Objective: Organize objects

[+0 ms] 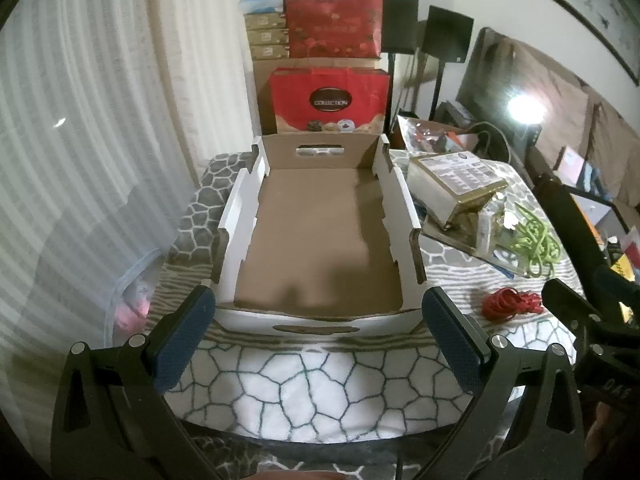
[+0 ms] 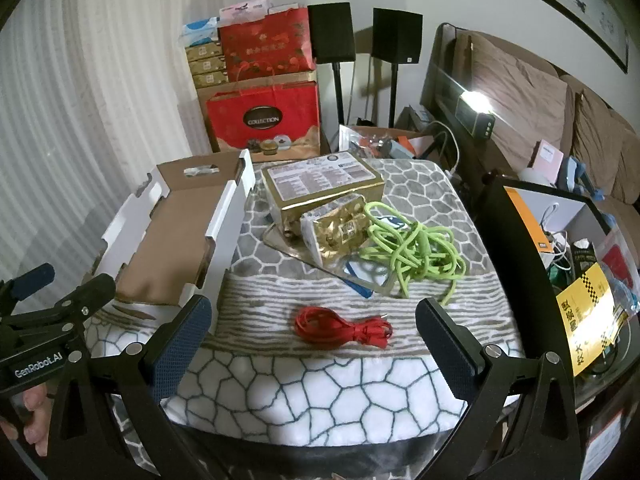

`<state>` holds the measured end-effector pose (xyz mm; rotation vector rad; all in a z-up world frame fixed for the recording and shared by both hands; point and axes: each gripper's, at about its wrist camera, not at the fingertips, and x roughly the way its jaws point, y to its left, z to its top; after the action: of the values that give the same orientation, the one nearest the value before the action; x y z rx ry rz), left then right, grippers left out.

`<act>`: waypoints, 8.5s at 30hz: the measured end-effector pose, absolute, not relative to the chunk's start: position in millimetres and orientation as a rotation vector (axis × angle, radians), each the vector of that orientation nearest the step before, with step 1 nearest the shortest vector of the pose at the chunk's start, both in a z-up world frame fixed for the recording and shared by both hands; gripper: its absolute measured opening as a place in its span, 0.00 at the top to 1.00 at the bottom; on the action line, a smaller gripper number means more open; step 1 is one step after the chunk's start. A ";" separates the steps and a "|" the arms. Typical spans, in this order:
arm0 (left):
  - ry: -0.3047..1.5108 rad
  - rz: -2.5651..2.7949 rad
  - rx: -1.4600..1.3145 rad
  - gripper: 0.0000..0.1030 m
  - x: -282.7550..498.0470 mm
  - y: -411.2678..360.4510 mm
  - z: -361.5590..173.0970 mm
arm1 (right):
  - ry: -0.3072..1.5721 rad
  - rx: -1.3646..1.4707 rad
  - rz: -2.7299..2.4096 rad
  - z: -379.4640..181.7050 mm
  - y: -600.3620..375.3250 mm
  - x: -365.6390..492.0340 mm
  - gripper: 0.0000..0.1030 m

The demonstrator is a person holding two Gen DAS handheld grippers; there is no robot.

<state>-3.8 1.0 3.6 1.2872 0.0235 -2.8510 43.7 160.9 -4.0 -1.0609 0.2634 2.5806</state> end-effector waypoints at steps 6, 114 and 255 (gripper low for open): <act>0.022 -2.853 1.286 0.00 -3.9 1.8 3.6 | 0.264 -1.062 2.582 -4.2 160.6 42.0 0.00; 0.098 -2.698 1.669 0.90 -31.0 -77.6 -87.1 | 0.261 -1.325 2.624 -73.8 223.6 29.9 0.09; 0.111 -2.697 1.660 0.90 -38.0 -78.2 -93.5 | 0.362 -1.146 2.783 60.4 270.0 -20.8 0.82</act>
<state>-38.0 -78.2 -93.5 1.6604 0.1113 -2.6970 -20.8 270.0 60.4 -1.1459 0.3618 2.7835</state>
